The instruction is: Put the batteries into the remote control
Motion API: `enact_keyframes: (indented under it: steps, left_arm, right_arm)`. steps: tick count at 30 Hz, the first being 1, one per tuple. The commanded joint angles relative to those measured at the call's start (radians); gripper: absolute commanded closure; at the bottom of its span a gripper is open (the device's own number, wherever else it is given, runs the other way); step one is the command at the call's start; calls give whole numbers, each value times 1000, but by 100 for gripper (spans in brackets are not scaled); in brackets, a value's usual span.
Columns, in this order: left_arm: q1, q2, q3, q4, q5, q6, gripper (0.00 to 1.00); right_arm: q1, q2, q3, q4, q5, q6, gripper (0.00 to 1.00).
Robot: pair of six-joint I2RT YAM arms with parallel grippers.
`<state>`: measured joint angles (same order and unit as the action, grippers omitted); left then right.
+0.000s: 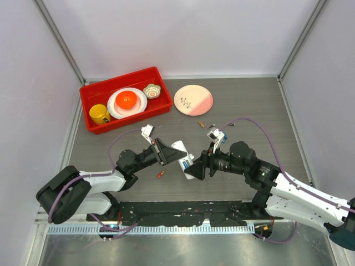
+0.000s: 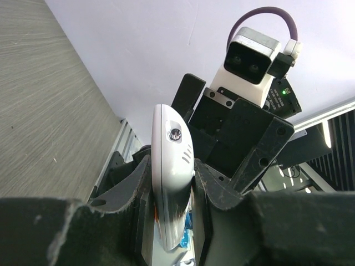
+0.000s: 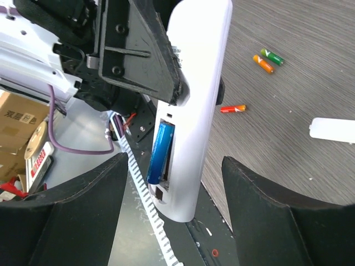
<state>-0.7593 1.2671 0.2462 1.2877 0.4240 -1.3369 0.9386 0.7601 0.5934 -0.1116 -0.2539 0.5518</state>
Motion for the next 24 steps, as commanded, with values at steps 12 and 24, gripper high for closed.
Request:
enact_keyframes:
  steps: [12,24]
  left_arm:
    - [-3,-29,24,259,13,-21,100]
    - [-3,-48,18,259,12,-19,100]
  right_arm:
    - [-96,-5,-50,185,-157,76,37]
    - [-104,53,-52,196,-191,82,47]
